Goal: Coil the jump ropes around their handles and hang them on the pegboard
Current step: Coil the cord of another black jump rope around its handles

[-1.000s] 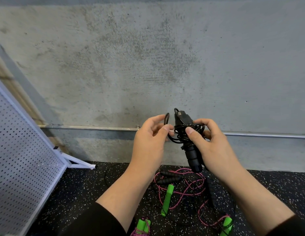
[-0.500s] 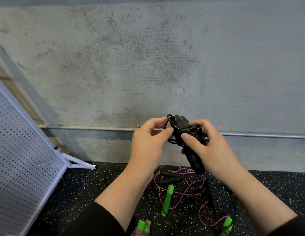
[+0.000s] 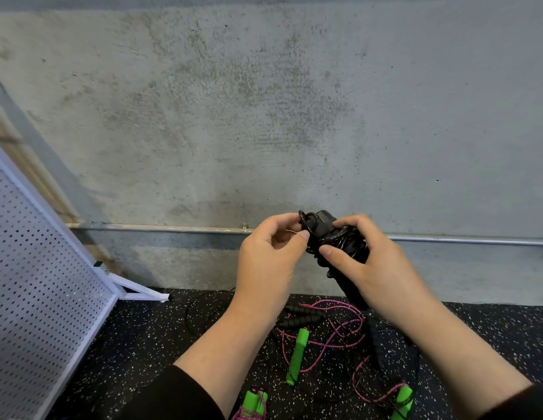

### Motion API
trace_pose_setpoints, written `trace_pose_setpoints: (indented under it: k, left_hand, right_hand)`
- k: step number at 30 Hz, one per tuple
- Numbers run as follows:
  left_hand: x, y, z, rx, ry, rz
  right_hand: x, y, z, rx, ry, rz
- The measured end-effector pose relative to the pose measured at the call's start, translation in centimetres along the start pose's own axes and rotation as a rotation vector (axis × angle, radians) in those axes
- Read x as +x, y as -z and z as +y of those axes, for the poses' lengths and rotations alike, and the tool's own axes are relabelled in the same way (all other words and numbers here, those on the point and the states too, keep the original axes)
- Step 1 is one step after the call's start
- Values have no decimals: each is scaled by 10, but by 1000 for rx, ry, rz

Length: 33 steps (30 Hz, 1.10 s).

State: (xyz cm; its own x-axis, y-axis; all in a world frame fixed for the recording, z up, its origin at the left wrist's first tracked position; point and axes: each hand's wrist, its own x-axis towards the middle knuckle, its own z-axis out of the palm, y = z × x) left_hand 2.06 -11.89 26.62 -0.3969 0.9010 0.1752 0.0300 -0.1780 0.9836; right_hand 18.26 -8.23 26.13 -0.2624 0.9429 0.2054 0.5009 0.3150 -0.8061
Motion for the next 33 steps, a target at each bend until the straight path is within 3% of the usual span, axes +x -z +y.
trace_pose_setpoints:
  k: [2,6,10,13,23,26,28,31,33]
  left_hand:
    - [0,3,2,1,-16,-9]
    - [8,10,2,402,-96,-108]
    - [11,14,1,539,-153,-129]
    - [15,19,0,714,-337,-97]
    - [9,17,1,902,-485,-243]
    - [7,13,2,981,-479,-306]
    - [7,12,1,950,-452,-260]
    - [12,17,1,779,-395,-100]
    - [16,21,2,639,-315,-50]
  right_hand:
    - [1,3,0,-52,2,-7]
    - [0,2,1,-197,28,-59]
    - [-2,3,0,-252,25,-71]
    - [-1,5,-1,-304,9,-95]
    - [-9,-4,-16,-566,89,-180]
    - [-11,-7,-14,-529,78,-118]
    - [-10,-7,-10,-414,23,-139]
    - [-7,-4,-5,-90,-51,-182]
    - [-5,-2,-4,186,-118,-69]
